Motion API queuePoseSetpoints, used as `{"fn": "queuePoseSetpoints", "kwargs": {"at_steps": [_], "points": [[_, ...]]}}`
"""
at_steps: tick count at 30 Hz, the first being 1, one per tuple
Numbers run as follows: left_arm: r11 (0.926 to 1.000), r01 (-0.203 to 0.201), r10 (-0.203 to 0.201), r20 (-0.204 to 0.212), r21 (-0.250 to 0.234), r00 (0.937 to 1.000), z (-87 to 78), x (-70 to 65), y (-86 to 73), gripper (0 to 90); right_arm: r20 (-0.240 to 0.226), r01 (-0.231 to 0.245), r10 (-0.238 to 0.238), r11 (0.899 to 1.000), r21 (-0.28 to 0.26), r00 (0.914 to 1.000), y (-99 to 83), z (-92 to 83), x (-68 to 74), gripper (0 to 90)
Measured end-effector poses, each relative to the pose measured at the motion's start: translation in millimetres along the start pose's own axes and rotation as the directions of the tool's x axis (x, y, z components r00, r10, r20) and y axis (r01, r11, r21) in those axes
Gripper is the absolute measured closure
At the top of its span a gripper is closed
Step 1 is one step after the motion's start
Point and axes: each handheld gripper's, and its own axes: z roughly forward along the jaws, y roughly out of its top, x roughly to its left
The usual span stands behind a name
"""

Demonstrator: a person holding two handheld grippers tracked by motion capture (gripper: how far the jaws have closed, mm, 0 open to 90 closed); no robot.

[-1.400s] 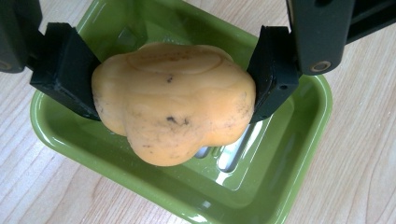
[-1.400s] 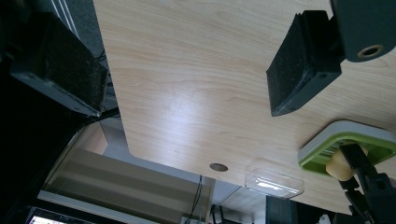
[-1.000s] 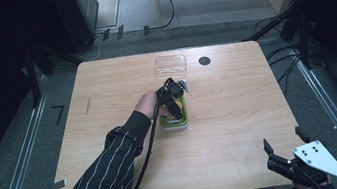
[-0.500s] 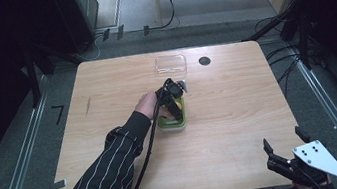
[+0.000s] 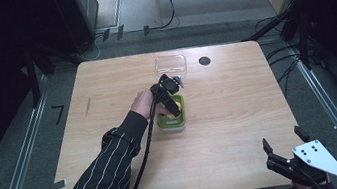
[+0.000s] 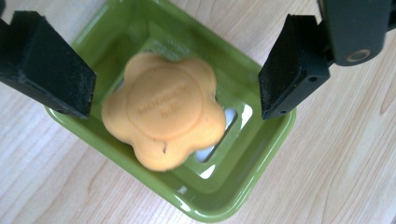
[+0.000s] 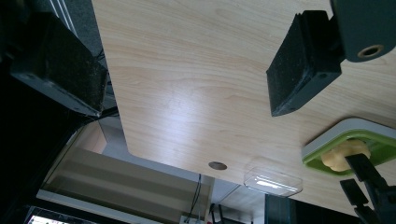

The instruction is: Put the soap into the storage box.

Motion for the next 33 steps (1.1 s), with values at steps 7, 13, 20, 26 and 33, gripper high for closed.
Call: {"fn": "queuePoseSetpoints", "kwargs": {"at_steps": [7,13,20,26,33], "points": [[0.9995,0.029,-0.029,-0.029,0.010,0.9992,-14.4,1.3,-17.0,7.8,-0.006,0.002,-0.002,1.000,-0.002,1.0000,0.8,1.7,0.7,13.0],[0.9977,0.055,-0.053,-0.050,0.038,0.9973,-21.0,2.5,-35.2,5.4,-0.016,0.005,-0.005,1.000,-0.002,0.9999,2.0,3.7,2.3,13.0],[0.9947,0.083,-0.080,-0.046,0.061,0.9957,-21.7,4.4,-50.8,3.9,-0.029,0.010,-0.011,1.000,-0.007,0.9995,3.7,7.6,3.9,13.0],[0.9918,0.107,-0.104,-0.047,0.070,0.9935,-24.6,5.9,-68.5,3.5,-0.044,0.010,-0.010,1.000,-0.011,0.9990,5.6,11.5,5.9,13.0],[0.9867,0.139,-0.135,-0.050,0.084,0.9895,-27.8,6.8,-91.4,3.4,-0.064,0.020,-0.021,1.000,-0.015,0.9977,8.2,17.0,9.1,13.0]]}}
